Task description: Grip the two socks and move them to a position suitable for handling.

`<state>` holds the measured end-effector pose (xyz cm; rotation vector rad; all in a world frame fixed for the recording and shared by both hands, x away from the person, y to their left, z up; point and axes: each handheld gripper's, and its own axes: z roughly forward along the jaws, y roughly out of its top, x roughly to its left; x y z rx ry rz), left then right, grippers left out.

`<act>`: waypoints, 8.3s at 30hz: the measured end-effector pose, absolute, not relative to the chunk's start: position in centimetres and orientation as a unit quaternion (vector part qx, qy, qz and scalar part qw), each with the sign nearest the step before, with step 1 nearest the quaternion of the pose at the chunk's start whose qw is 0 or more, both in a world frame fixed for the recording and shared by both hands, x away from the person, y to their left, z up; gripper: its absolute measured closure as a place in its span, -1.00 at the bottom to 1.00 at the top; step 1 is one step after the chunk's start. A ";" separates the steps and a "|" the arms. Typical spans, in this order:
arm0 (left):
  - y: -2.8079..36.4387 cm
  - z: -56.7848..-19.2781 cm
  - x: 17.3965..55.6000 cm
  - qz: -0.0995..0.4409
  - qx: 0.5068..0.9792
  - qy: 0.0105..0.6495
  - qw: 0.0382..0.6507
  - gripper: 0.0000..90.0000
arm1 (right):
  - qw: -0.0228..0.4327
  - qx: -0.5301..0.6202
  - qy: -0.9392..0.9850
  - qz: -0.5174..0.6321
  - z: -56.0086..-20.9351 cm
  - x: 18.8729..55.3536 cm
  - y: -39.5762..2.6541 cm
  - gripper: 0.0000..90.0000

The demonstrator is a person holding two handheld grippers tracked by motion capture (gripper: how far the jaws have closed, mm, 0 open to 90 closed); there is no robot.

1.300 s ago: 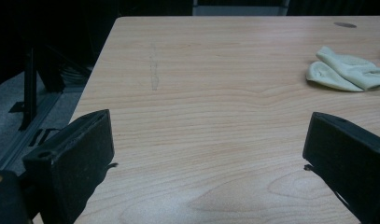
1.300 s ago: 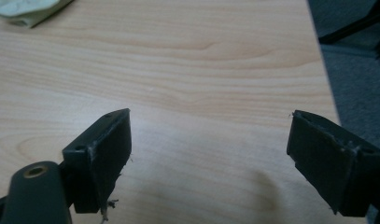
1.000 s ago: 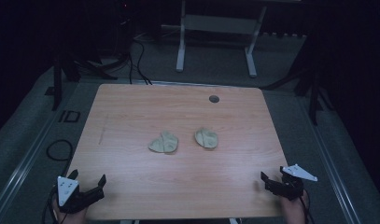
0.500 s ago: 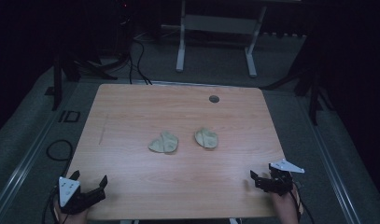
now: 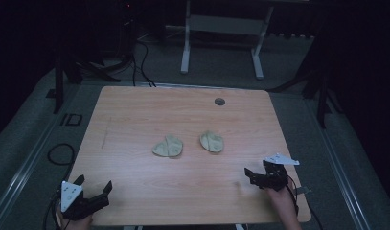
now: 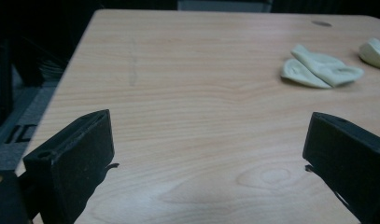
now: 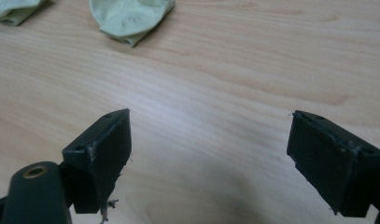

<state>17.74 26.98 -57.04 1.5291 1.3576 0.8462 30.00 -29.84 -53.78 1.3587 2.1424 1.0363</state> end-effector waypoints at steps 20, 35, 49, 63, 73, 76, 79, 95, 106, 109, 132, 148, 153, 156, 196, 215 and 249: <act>26.8 -57.2 17.7 0.337 0.629 0.536 0.451 -0.95 | 0.165 0.427 0.812 0.364 -52.9 34.1 -22.3 -0.46; 26.5 -57.2 17.5 0.346 0.645 0.521 0.439 -0.95 | 0.176 0.416 0.820 0.350 -52.2 38.7 -16.9 -0.03; 26.9 -57.3 17.2 0.345 0.638 0.529 0.439 -0.95 | 0.191 0.441 0.817 0.318 -54.5 42.5 -14.5 -0.13; 26.9 -57.4 17.4 0.341 0.639 0.530 0.442 -0.95 | 0.224 0.409 0.834 0.293 -55.7 41.5 -13.5 0.34; 27.0 -57.4 17.4 0.340 0.640 0.530 0.441 -0.95 | 0.250 0.401 0.838 0.273 -55.3 41.1 -13.4 0.84; 27.0 -57.4 17.4 0.339 0.640 0.530 0.441 -0.95 | 0.250 0.394 0.838 0.283 -54.4 40.7 -13.5 0.85; 27.0 -57.4 17.4 0.337 0.640 0.530 0.442 -0.95 | 0.242 0.391 0.837 0.297 -53.4 40.1 -13.8 0.84; 26.8 -57.3 17.7 0.334 0.642 0.527 0.446 -0.95 | 0.239 0.328 0.851 0.335 -49.8 33.8 -14.2 0.84; 26.7 -57.3 17.6 0.334 0.642 0.527 0.446 -0.95 | 0.216 0.281 0.870 0.342 -50.5 27.8 -12.7 0.84; 26.7 -57.2 17.6 0.333 0.642 0.526 0.447 -0.95 | 0.203 0.277 0.876 0.339 -51.3 26.3 -12.3 0.84; 26.1 -57.3 17.7 0.327 0.653 0.517 0.446 -0.95 | 0.176 0.282 0.887 0.321 -56.0 22.3 -10.3 0.69; 19.7 -55.4 17.5 0.245 0.701 0.446 0.499 -0.95 | 0.168 0.261 0.877 0.366 -51.1 22.8 -12.7 0.24; 16.7 -54.3 17.8 0.215 0.723 0.424 0.502 -0.87 | 0.164 0.261 0.877 0.367 -50.3 23.9 -13.5 0.30; 14.8 -53.9 18.2 0.180 0.736 0.414 0.504 -0.76 | 0.155 0.258 0.880 0.366 -50.7 24.3 -13.7 0.36; 7.9 -55.4 21.2 0.125 0.807 0.391 0.425 0.97 | 0.118 0.238 0.890 0.371 -52.5 23.9 -13.7 0.88; 9.5 -55.8 20.3 0.135 0.801 0.421 0.402 0.97 | 0.123 0.321 0.865 0.367 -52.7 24.1 -19.8 0.86; 7.9 -57.2 21.3 0.100 0.817 0.409 0.394 0.97 | 0.137 0.312 0.885 0.318 -55.6 24.6 -19.8 0.74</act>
